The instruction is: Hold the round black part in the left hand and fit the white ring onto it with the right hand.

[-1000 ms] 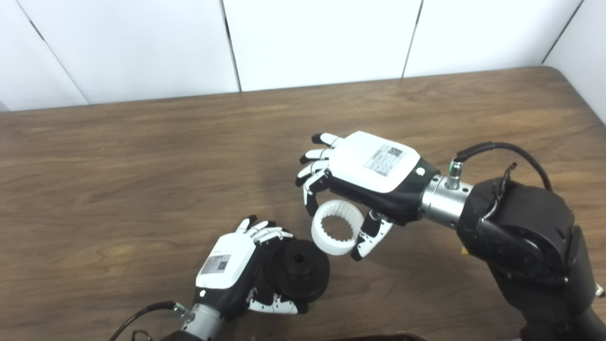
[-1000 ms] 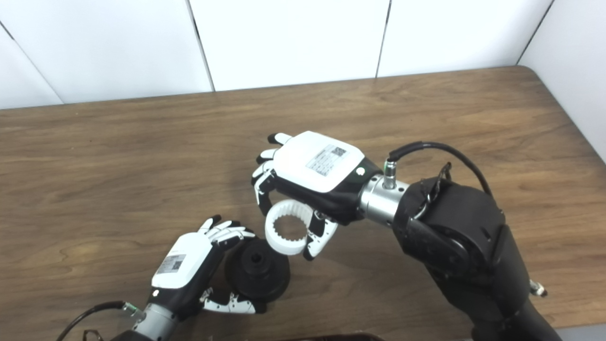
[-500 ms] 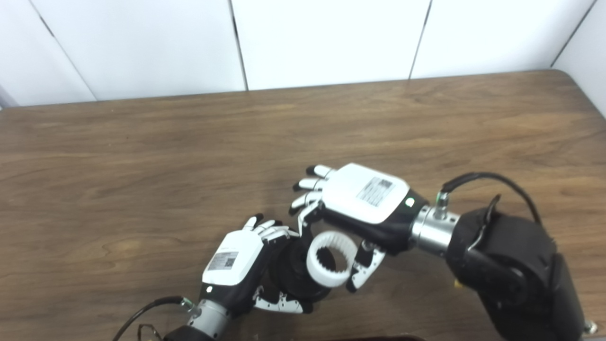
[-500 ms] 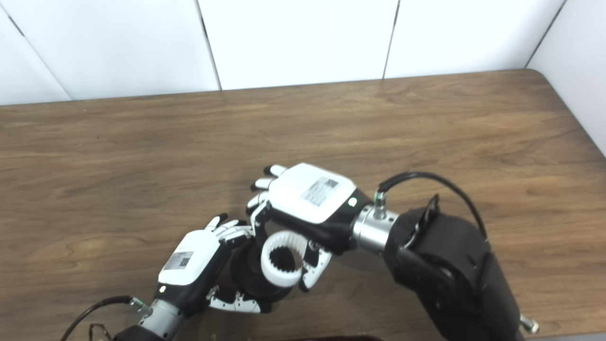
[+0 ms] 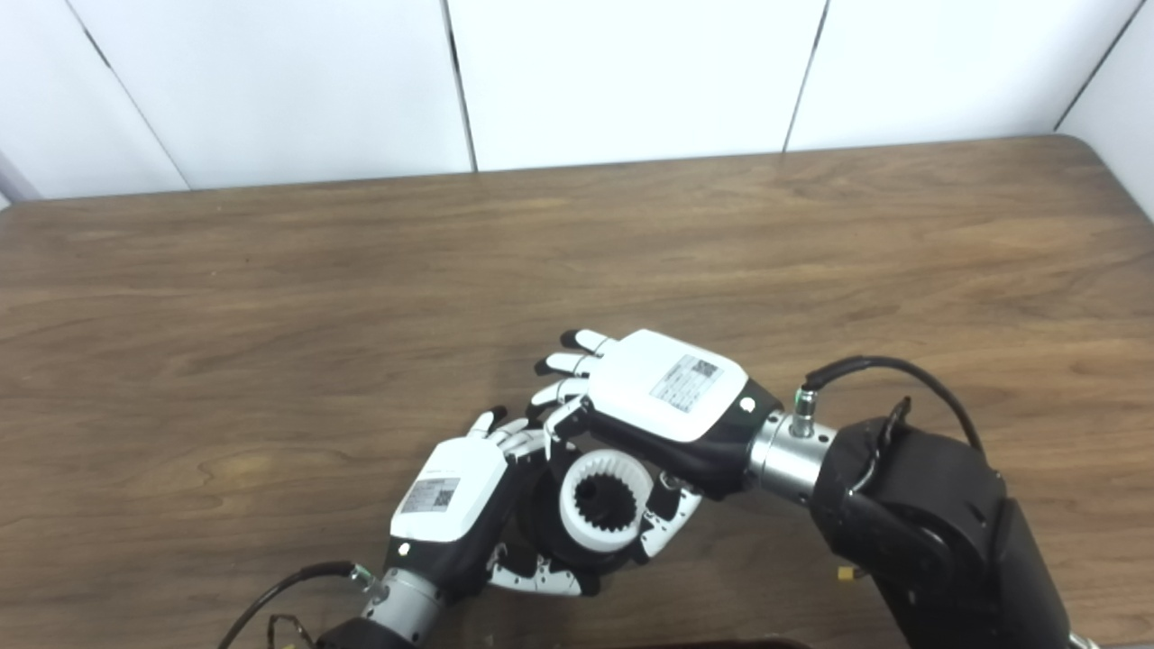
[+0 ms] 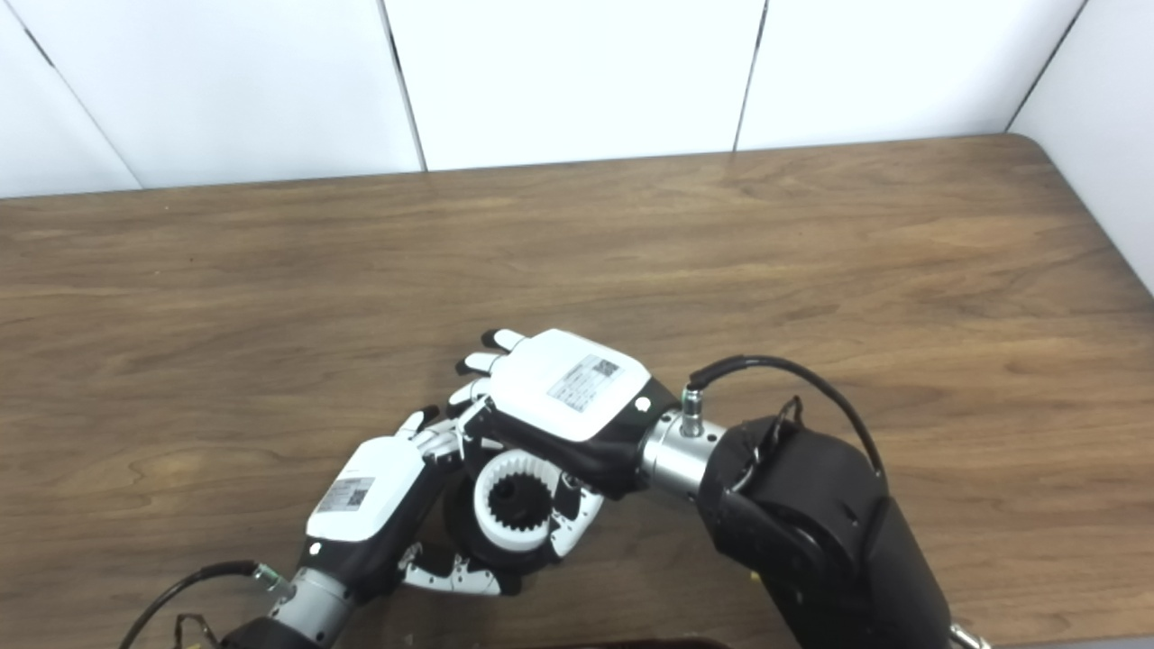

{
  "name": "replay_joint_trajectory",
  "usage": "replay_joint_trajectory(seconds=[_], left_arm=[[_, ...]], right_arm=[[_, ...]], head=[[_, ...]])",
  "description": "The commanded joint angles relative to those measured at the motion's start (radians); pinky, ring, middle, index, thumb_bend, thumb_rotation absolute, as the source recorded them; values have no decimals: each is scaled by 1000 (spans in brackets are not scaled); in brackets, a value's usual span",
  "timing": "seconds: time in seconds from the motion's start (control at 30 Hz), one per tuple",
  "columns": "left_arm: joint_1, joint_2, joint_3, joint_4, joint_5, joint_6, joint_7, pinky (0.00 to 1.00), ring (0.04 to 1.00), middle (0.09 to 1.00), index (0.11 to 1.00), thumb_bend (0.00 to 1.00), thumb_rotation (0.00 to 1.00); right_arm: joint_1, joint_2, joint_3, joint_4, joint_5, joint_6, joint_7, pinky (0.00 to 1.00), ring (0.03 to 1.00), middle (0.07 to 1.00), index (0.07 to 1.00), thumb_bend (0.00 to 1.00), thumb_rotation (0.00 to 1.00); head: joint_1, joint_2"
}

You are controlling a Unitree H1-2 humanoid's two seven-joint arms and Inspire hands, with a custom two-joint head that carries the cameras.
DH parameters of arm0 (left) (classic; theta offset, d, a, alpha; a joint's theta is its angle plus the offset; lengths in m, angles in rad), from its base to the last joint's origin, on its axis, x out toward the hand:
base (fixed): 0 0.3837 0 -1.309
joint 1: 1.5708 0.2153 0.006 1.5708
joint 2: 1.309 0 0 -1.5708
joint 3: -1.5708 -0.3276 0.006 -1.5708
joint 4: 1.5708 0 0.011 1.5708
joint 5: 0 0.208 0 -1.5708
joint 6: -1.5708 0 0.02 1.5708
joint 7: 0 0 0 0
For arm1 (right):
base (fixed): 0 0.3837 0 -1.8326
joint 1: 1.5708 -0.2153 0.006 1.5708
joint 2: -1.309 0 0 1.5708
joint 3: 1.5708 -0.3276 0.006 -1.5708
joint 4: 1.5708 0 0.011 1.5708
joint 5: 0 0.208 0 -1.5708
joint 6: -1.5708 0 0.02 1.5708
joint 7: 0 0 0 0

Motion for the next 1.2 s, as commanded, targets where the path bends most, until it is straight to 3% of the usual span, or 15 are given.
replay_joint_trajectory(seconds=[0.0,0.8,1.17], left_arm=[[-3,-5,-15,-8,17,-4,-15,1000,897,824,484,524,63],[-7,-26,-29,-16,52,-14,-16,993,876,817,485,524,63],[12,-33,-25,-46,46,6,-38,1000,888,820,484,524,64]], right_arm=[[-19,8,0,-5,-4,-21,-22,1000,934,829,485,519,136],[-27,30,19,59,-9,-49,-63,1000,923,828,484,519,133],[-14,-4,-22,120,50,-71,-150,1000,920,812,484,521,131]], head=[[2,1],[29,7],[33,22]])
